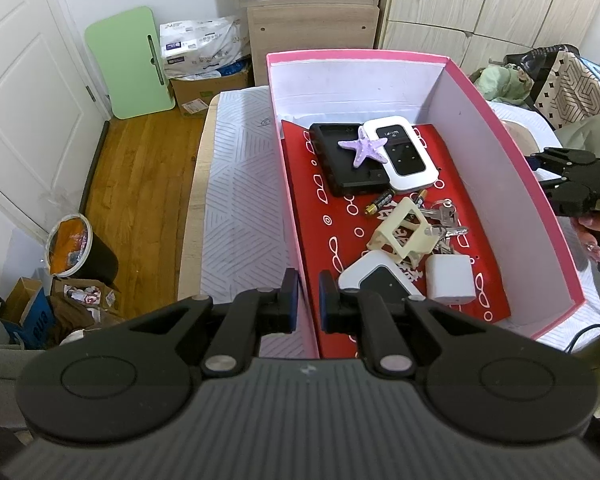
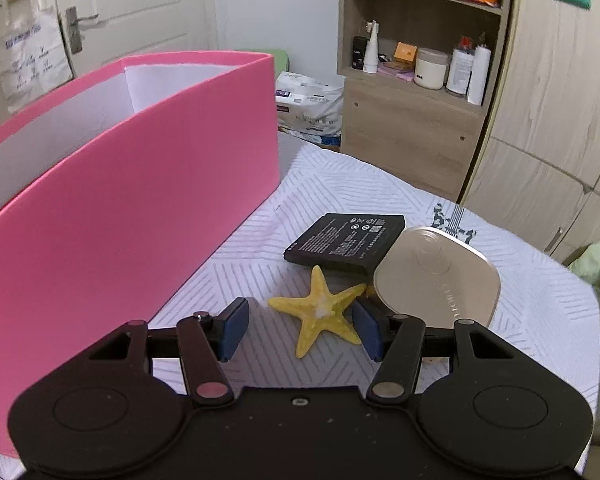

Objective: Organize rigid objects
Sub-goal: 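Grasp the yellow starfish with the right gripper, then carry the yellow starfish into the box and release it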

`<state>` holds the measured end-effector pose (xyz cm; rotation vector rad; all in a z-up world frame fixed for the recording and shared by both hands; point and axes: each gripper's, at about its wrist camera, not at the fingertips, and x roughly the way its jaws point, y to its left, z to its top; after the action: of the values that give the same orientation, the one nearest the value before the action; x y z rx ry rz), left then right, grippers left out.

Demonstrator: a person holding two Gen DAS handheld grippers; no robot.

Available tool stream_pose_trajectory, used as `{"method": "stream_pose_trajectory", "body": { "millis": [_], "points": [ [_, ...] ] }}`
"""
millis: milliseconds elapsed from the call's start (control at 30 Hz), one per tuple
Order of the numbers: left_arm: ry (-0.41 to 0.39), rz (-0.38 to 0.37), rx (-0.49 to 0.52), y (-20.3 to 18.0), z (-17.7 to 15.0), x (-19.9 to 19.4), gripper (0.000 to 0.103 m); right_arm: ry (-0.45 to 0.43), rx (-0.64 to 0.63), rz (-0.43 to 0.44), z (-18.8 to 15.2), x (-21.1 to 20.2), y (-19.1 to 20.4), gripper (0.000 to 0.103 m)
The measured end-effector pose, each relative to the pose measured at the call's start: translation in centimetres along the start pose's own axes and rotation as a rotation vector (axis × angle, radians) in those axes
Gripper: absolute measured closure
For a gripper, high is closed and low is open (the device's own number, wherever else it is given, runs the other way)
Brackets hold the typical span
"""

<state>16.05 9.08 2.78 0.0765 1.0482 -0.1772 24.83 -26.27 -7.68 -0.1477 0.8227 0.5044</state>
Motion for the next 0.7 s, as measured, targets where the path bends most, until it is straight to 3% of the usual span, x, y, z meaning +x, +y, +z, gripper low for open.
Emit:
{"method": "stream_pose_trajectory", "body": {
  "millis": [133, 167, 400, 700],
  "points": [
    [-0.001, -0.002, 0.0, 0.0, 0.0, 0.0, 0.094, -0.027, 0.056, 0.011, -0.1, 0.0, -0.4, 0.041],
    [0.0, -0.003, 0.0, 0.0, 0.0, 0.0, 0.094, -0.028, 0.052, -0.009, -0.1, 0.0, -0.3, 0.05],
    [-0.001, -0.007, -0.004, 0.0, -0.1, 0.0, 0.094, -0.037, 0.128, 0.007, -0.5, -1.0, -0.7, 0.05],
    [-0.004, -0.005, -0.017, 0.2, -0.2, -0.2, 0.094, -0.16, 0.132, 0.059, 0.5, -6.6, 1.0, 0.05]
  ]
}}
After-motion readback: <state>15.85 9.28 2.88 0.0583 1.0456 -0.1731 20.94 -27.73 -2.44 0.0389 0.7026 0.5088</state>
